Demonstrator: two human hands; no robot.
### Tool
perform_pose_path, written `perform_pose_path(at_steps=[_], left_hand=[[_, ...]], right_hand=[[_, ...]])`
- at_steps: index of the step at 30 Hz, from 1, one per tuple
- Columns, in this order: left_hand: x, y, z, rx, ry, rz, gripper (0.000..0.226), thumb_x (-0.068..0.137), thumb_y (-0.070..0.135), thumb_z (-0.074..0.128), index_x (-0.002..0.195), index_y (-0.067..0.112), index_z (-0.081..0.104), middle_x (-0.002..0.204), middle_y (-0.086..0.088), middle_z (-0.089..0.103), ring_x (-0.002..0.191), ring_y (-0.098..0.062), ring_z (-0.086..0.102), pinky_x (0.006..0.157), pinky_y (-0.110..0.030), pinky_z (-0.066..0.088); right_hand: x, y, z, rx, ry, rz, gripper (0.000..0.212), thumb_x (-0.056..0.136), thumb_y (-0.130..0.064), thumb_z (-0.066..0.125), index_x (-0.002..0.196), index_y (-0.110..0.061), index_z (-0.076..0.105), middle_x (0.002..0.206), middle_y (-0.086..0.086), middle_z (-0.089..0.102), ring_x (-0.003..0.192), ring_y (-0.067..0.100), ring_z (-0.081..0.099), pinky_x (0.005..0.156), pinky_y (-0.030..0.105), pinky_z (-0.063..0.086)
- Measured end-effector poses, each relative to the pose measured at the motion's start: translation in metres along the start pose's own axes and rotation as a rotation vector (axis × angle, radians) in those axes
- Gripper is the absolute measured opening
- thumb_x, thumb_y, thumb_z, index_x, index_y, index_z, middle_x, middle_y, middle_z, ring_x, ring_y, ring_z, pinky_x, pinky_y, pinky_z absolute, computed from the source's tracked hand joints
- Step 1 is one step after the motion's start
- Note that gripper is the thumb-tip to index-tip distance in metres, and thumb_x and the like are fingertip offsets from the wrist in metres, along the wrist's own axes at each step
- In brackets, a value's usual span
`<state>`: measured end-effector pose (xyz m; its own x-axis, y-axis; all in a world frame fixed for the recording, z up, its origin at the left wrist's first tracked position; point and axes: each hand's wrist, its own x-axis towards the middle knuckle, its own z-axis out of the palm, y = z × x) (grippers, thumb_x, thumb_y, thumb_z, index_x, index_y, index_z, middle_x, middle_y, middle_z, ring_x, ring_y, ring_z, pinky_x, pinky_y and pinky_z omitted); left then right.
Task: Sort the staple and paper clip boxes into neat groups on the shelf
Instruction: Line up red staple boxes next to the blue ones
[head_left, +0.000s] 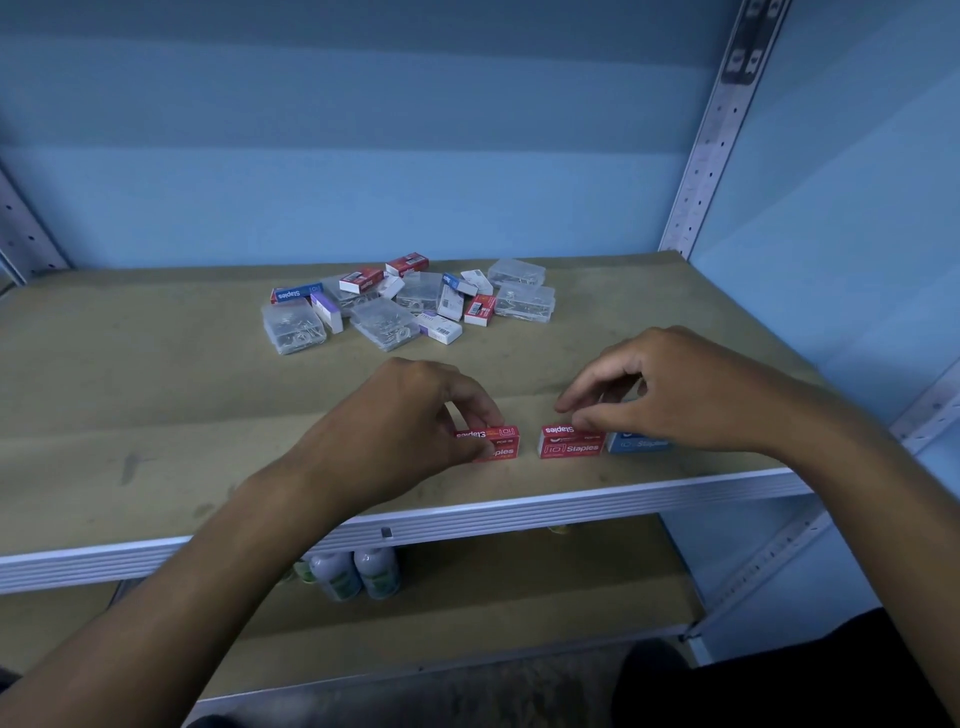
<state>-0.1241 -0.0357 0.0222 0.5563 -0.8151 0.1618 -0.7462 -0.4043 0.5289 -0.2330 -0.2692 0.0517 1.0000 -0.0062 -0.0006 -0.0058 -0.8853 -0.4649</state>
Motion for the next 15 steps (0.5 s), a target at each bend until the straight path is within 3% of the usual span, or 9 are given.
perform_pose_path(at_steps=[6, 9, 15], left_hand=[[0.000, -0.002, -0.001, -0.005, -0.008, 0.009, 0.022, 0.078, 0.032, 0.079, 0.099, 0.034, 0.074, 0.089, 0.021, 0.067, 0.074, -0.001, 0.065, 0.069, -0.023, 0.055], [0.001, -0.004, -0.001, -0.018, 0.020, 0.011, 0.023, 0.077, 0.039, 0.077, 0.099, 0.035, 0.073, 0.090, 0.019, 0.068, 0.075, 0.000, 0.065, 0.069, -0.024, 0.055], [0.006, -0.001, 0.000, -0.008, 0.064, 0.026, 0.022, 0.079, 0.047, 0.073, 0.098, 0.036, 0.073, 0.088, 0.020, 0.067, 0.076, -0.002, 0.065, 0.069, -0.023, 0.054]], right_hand=[[-0.001, 0.018, -0.014, -0.025, 0.085, 0.067, 0.015, 0.088, -0.026, 0.075, 0.093, -0.039, 0.080, 0.085, -0.029, 0.074, 0.086, -0.012, 0.065, 0.071, 0.004, 0.048], [-0.002, 0.030, -0.019, -0.113, 0.110, 0.105, 0.020, 0.088, -0.020, 0.073, 0.087, -0.039, 0.080, 0.084, -0.026, 0.075, 0.083, -0.009, 0.065, 0.076, 0.012, 0.051], [0.001, 0.039, -0.018, -0.219, 0.035, 0.122, 0.024, 0.088, -0.018, 0.070, 0.086, -0.039, 0.081, 0.084, -0.022, 0.075, 0.084, -0.014, 0.061, 0.064, 0.001, 0.040]])
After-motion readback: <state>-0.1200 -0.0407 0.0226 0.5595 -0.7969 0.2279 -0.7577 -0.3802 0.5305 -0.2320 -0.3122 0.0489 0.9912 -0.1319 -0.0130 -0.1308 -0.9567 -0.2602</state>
